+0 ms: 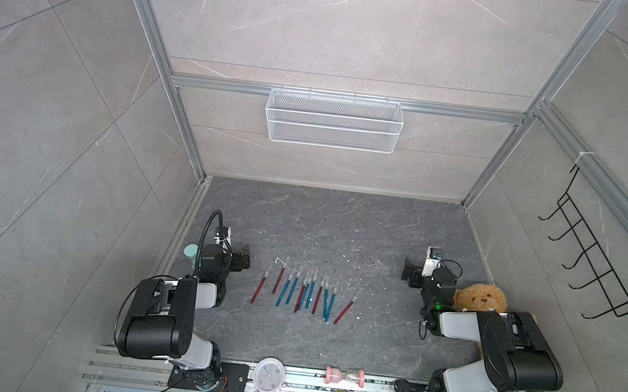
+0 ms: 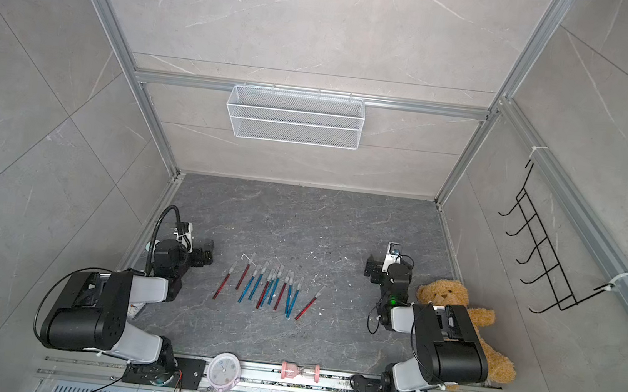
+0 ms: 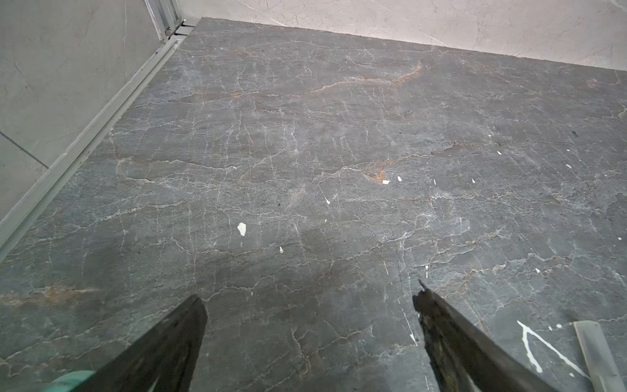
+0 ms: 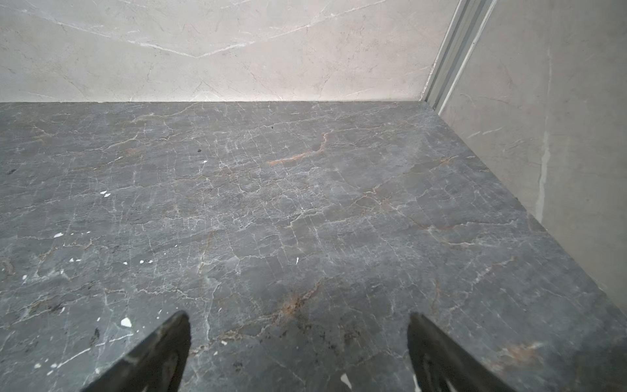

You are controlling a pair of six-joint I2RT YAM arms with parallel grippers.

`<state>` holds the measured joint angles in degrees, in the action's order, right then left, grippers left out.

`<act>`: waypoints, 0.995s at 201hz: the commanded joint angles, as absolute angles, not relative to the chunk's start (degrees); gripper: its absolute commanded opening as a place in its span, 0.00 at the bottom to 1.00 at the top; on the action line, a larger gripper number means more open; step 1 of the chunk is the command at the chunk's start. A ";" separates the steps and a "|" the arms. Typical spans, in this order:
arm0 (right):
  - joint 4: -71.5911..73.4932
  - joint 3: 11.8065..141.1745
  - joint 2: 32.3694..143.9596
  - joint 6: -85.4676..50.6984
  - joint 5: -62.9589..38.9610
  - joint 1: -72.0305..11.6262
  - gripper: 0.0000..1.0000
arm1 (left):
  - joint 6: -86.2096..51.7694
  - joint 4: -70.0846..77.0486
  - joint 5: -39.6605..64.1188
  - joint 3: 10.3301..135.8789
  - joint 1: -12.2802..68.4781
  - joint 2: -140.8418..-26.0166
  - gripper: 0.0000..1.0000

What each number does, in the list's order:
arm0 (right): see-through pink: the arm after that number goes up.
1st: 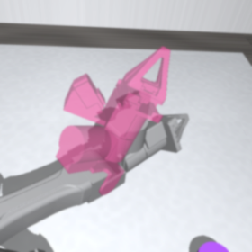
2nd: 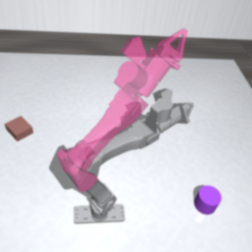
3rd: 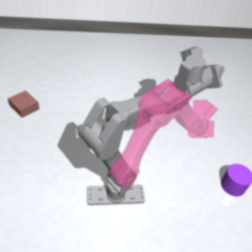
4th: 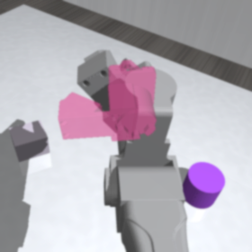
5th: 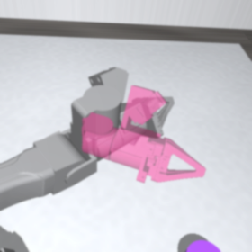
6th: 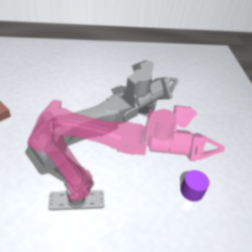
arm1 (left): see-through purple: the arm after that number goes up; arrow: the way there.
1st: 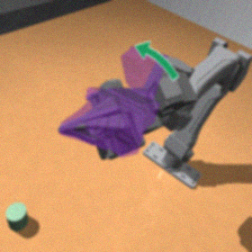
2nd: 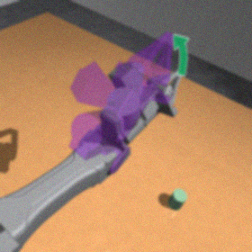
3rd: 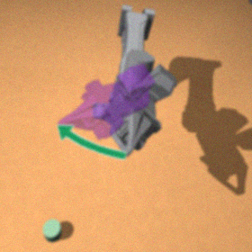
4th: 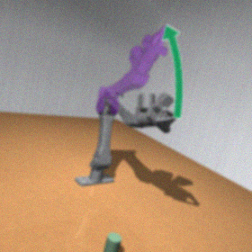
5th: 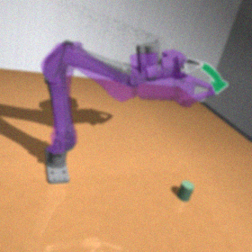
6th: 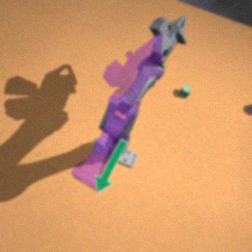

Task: Remove protective caps from carving knives
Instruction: Pick up the carving knife from the center of the board.

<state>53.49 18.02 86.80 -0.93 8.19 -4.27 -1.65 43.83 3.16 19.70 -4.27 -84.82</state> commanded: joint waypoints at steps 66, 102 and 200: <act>54.84 19.34 87.54 -2.04 9.05 -4.65 1.00 | 0.02 46.88 3.78 21.16 -4.67 -85.61 1.00; 54.84 19.34 87.56 -2.10 9.05 -4.50 1.00 | 0.01 46.88 3.93 21.15 -4.72 -85.61 1.00; 54.88 19.23 87.46 -2.18 8.88 -4.57 1.00 | -0.66 46.14 1.85 21.49 -4.75 -85.51 1.00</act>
